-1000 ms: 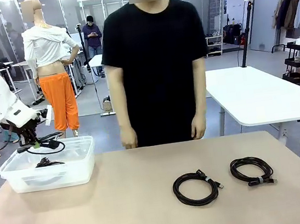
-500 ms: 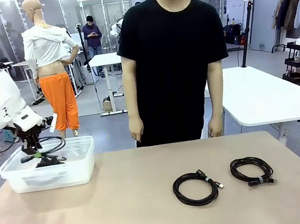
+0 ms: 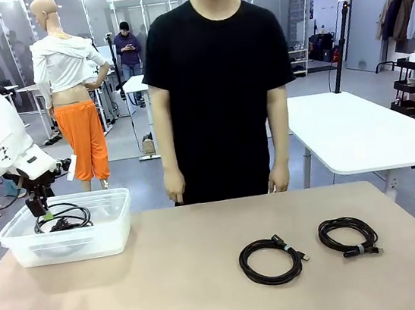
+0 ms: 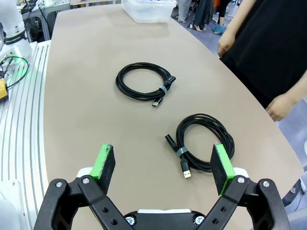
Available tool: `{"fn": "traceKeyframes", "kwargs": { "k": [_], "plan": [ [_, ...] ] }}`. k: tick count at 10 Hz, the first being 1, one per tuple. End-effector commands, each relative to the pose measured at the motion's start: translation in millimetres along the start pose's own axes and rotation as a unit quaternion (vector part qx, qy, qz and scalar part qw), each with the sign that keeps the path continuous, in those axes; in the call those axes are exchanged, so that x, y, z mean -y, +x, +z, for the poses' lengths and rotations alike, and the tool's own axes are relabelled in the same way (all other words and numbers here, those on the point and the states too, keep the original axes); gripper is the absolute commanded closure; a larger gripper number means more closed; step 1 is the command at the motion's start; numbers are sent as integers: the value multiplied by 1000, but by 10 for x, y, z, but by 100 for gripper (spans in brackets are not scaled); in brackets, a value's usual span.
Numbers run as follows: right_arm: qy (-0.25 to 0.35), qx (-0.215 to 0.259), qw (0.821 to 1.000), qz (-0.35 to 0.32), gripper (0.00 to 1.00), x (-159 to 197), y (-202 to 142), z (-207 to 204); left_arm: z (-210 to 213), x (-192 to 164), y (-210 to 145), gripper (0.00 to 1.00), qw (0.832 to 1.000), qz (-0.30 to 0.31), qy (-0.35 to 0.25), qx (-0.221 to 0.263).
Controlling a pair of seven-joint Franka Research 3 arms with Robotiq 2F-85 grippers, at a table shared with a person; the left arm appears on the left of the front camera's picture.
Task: Organize and store the cables.
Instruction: Place the Power Cable into the Organizing box, then place the USB Extension Cable into the Organizing box.
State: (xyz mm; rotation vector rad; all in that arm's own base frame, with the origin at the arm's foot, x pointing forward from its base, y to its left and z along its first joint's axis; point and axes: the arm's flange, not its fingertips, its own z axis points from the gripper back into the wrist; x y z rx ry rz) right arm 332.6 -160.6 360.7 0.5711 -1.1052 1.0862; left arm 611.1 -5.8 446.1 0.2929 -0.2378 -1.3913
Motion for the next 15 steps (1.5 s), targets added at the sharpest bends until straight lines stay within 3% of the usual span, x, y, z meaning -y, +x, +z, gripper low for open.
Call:
{"fn": "traceKeyframes", "kwargs": {
  "k": [1, 4, 5, 15],
  "plan": [
    [-4, 5, 1000, 1, 0, 10, 26, -6, 56, 99, -16, 0, 1000, 10, 7, 4],
    [-4, 5, 1000, 1, 0, 10, 26, -6, 74, 226, -6, 0, 999, 30, 4, 16],
    [-4, 5, 1000, 1, 0, 10, 26, -6, 62, 55, 7, 0, 1000, 8, 1, 1],
    [-4, 5, 1000, 1, 0, 10, 26, -6, 62, 55, 7, 0, 1000, 8, 1, 1]
  ]
}}
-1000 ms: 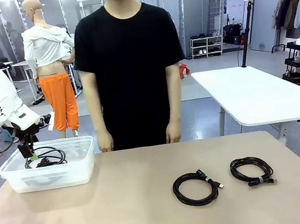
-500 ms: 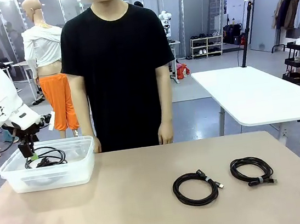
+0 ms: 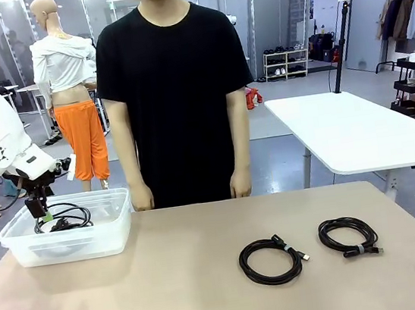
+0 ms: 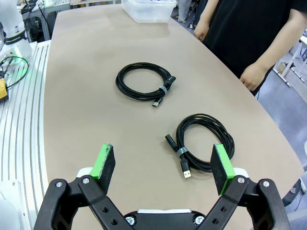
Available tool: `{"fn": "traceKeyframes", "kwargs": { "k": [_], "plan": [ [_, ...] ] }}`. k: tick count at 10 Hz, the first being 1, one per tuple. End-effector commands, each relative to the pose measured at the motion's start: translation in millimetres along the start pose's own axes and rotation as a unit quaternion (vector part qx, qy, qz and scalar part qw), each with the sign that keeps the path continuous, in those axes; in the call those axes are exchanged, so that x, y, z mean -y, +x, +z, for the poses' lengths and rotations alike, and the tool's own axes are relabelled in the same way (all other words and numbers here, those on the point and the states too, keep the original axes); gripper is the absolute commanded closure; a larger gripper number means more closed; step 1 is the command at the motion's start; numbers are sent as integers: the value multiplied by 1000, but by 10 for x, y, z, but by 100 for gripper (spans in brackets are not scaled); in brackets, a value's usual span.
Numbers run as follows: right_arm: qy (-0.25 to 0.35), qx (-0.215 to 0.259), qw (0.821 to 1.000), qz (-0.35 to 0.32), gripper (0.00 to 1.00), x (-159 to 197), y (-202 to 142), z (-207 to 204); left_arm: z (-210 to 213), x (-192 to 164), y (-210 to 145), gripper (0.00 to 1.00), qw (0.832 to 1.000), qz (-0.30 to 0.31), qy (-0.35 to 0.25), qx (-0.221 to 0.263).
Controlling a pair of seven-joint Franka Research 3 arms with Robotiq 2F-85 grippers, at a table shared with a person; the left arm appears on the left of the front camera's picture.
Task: Organize and store the cables.
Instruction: Place the USB Extension Cable into the Organizing box.
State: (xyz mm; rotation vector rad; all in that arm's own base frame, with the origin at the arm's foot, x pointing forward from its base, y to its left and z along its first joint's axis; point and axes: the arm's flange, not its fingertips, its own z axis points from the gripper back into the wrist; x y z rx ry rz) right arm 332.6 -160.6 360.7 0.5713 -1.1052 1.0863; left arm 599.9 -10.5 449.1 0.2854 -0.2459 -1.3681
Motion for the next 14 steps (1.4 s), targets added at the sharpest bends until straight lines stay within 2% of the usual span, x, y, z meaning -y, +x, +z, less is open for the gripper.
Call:
{"fn": "traceKeyframes", "kwargs": {
  "k": [1, 5, 6, 7, 9, 11, 13, 14],
  "plan": [
    [-4, 5, 1000, 1, 0, 10, 26, -6, -7, -47, -20, 0, 1000, -4, 1, -2],
    [0, 0, 1000, 0, 0, 0, 0, 0, 0, 0, 0, 0, 1000, 0, 0, 0],
    [50, -42, 998, 22, 0, -45, 295, -40, 152, 26, 29, 0, 1000, -6, -6, 20],
    [81, -94, 992, 19, 0, -43, 648, -145, 348, 102, -20, 0, 999, -13, -27, 17],
    [106, -161, 981, -4, 0, 53, 1297, -357, 765, 374, -223, 0, 996, -27, -69, 53],
    [131, -239, 962, -5, 0, 161, 1857, -751, 1129, 832, -568, 0, 983, -19, -98, 154],
    [146, -281, 948, -16, 0, 275, 2145, -1170, 1298, 1365, -932, 0, 965, 15, -125, 229],
    [151, -298, 942, -23, 0, 315, 2229, -1398, 1381, 1679, -1135, 0, 956, 48, -120, 263]
  ]
}}
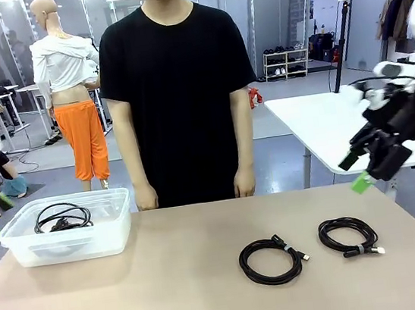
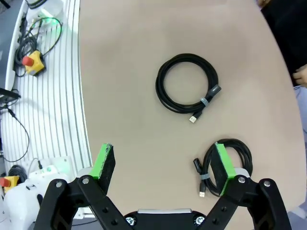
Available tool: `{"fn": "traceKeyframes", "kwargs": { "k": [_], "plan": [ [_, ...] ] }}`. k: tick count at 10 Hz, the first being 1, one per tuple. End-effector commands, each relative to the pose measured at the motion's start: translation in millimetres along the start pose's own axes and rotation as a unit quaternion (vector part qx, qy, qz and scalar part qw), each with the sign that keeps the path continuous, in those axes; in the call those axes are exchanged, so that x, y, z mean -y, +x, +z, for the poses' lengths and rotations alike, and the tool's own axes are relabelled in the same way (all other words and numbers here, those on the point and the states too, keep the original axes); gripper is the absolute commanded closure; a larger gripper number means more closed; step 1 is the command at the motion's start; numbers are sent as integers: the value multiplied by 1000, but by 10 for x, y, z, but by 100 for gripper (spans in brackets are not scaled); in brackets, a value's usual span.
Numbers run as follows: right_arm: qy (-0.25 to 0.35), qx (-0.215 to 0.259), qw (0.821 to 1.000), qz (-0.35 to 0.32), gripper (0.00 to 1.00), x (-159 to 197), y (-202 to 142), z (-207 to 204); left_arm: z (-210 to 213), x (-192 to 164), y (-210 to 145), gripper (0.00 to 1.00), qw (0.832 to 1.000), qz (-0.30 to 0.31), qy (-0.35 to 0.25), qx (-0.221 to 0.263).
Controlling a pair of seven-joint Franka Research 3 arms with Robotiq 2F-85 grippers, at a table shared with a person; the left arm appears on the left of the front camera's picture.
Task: Organize and store the cables.
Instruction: Place the USB Extension Cable into the Organizing box.
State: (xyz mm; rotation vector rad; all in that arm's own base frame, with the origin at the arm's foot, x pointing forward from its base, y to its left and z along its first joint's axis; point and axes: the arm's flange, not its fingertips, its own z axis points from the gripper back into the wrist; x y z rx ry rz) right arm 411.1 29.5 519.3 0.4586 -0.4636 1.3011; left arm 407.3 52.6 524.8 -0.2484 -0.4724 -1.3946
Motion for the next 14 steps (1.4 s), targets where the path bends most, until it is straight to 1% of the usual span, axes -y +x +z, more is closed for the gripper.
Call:
{"fn": "traceKeyframes", "kwargs": {
  "k": [1, 2, 3, 4, 5, 6, 7, 8, 9, 10, 11, 14],
  "plan": [
    [9, -42, 999, -25, 0, 257, 175, -201, 139, 539, -281, 0, 996, 46, 7, 76],
    [2, -60, 998, -37, 0, 322, 301, -331, 161, 774, -373, 0, 992, 70, 18, 102],
    [-10, -73, 996, -58, 0, 354, 424, -460, 184, 1094, -456, 0, 988, 83, 22, 130],
    [-20, -94, 992, -80, 0, 402, 487, -554, 185, 1300, -560, 0, 985, 91, 35, 142],
    [-37, -125, 986, -101, 0, 433, 550, -639, 210, 1415, -671, 0, 981, 101, 49, 156],
    [-69, -158, 977, -122, 0, 458, 621, -745, 181, 1434, -765, 0, 981, 95, 42, 166],
    [-86, -188, 969, -132, 0, 468, 688, -895, 125, 1405, -838, 0, 980, 100, 28, 172],
    [-98, -196, 963, -156, 0, 465, 739, -1090, 94, 1400, -893, 0, 979, 98, 13, 179],
    [-94, -213, 960, -154, 0, 477, 728, -1224, 83, 1371, -920, 0, 979, 84, 7, 187],
    [-89, -210, 962, -148, 0, 449, 706, -1265, 357, 1272, -875, 0, 980, 105, 36, 167],
    [-93, -190, 968, -133, 0, 434, 678, -1078, 357, 1272, -875, 0, 980, 105, 36, 167],
    [-93, -190, 968, -133, 0, 434, 678, -1078, 357, 1272, -875, 0, 980, 105, 36, 167]
  ]
}}
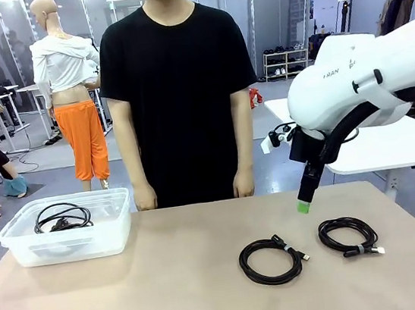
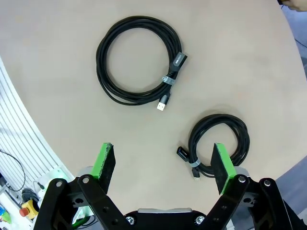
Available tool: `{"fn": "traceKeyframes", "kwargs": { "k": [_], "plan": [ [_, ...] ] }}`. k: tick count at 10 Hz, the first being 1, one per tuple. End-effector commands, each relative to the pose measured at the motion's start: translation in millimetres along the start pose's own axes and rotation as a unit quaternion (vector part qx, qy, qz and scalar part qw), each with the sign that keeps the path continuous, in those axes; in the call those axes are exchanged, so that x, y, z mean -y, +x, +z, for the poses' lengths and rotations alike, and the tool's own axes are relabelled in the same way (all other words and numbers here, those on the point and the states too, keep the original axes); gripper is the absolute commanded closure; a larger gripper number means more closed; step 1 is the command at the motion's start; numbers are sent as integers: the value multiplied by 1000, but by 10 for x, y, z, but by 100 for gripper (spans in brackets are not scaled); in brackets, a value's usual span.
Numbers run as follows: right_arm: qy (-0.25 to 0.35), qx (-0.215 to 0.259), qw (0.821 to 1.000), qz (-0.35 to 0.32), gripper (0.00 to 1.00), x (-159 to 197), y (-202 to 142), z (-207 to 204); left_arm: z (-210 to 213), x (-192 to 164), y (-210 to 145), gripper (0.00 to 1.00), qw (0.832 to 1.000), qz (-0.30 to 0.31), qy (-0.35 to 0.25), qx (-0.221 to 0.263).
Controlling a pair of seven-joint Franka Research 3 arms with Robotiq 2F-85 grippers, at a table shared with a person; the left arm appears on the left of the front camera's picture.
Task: Organize and store the cables.
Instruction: Place the USB Extension Cable into the Organizing box.
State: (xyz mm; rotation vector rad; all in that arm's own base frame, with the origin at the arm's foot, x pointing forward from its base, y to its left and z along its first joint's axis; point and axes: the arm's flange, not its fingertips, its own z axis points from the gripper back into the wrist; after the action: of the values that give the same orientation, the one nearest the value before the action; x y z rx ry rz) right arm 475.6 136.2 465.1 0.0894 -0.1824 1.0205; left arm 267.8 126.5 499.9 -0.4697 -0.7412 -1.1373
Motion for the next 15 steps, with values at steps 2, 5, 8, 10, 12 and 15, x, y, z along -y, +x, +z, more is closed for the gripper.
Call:
{"fn": "traceKeyframes", "kwargs": {
  "k": [2, 5, 8, 10, 12, 15],
  "plan": [
    [-10, -27, 998, -47, 0, -14, 192, -278, 2, 12, 37, 0, 1000, 1, 6, 3],
    [-43, -54, 984, -167, 0, 84, 371, -806, 2, 12, 37, 0, 1000, 1, 6, 3],
    [-53, -61, 973, -215, 0, 136, 325, -1262, 2, 12, 37, 0, 1000, 1, 6, 3],
    [-56, -60, 970, -229, 0, 146, 282, -1454, 2, 12, 37, 0, 1000, 1, 6, 3],
    [-64, -59, 965, -247, 0, 126, 290, -1576, 2, 12, 37, 0, 1000, 1, 6, 3],
    [-58, -59, 962, -260, 0, 124, 291, -1670, 2, 12, 37, 0, 1000, 1, 6, 3]
  ]
}}
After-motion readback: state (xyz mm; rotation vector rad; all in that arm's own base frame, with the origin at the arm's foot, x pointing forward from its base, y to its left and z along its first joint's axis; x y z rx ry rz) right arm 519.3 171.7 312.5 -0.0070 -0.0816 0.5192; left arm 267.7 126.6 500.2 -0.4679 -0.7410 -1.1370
